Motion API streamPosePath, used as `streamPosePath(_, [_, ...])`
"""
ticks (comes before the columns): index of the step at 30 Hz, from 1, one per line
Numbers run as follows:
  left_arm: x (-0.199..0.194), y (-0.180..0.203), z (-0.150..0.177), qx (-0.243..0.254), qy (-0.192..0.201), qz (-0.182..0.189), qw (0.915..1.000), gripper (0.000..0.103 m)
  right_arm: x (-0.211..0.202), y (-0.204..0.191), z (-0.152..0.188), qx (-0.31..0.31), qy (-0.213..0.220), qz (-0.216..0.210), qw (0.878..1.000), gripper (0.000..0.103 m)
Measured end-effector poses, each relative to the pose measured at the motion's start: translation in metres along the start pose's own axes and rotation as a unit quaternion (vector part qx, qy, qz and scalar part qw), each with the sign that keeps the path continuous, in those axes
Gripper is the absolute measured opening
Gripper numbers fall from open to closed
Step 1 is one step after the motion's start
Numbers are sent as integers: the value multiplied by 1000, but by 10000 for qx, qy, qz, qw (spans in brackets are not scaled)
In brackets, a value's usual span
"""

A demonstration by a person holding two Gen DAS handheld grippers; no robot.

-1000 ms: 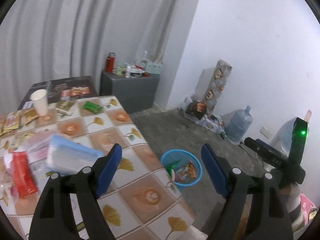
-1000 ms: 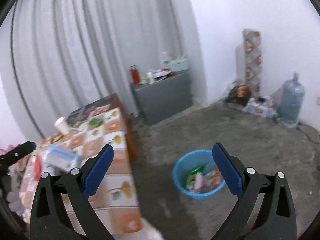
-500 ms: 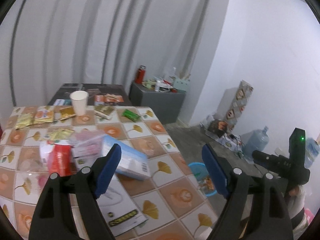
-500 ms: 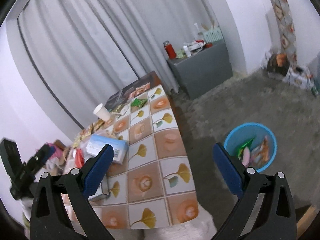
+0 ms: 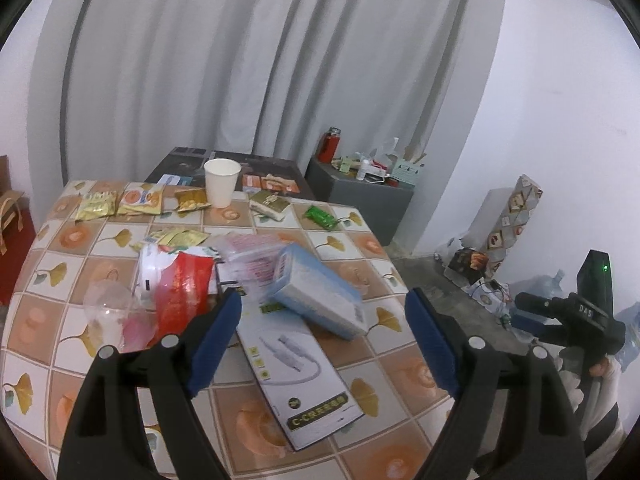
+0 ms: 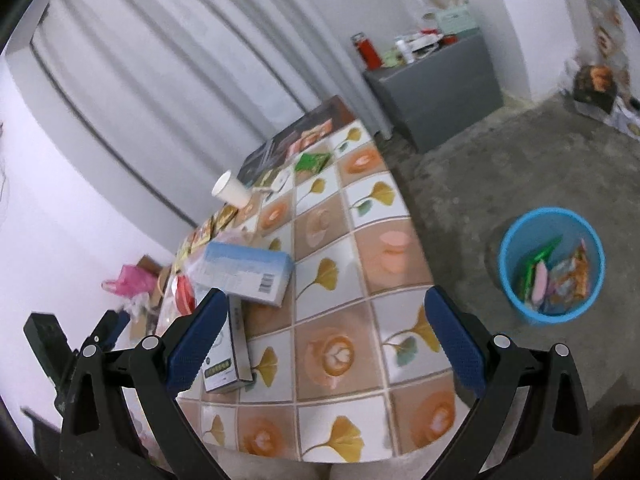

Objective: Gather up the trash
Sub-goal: 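Grasp the blue printed card box with the right gripper while the left grasps a clear wrapper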

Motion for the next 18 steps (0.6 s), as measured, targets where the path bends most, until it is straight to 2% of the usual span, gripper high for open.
streamPosePath(4, [7,-14,2,-145,-29,-84,9999,82,19,-28,-5,-707,-135,-113,9973,95])
streamPosePath(8, [12,-30,0,-286,-45,-160,9995,82,49,-55,-5,-1491,-439,-195,9876,95])
streamPosePath(11, [17,-41,-6,-385,-64,-166,9991,82,73,-75,-4,-2020,-631,-326,9768,95])
streamPosePath(15, [28,-54,-20,-396,-66,-114,9991,82,109,-101,2,-2803,-833,-488,9550,95])
streamPosePath(18, [51,-63,-35,-282,-302,8,9991,82,131,-114,8,-3199,-1026,-660,9396,95])
Point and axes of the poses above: each gripper's, at about its wrist camera, not at the fingertips, and x roughly the way its jaws point, y to its right, z to its underside, the point moved 9 cm from there along x, roughly the way its jaws point, and after that the axes turned 2 degrees about -x, right-handed, at the moved point
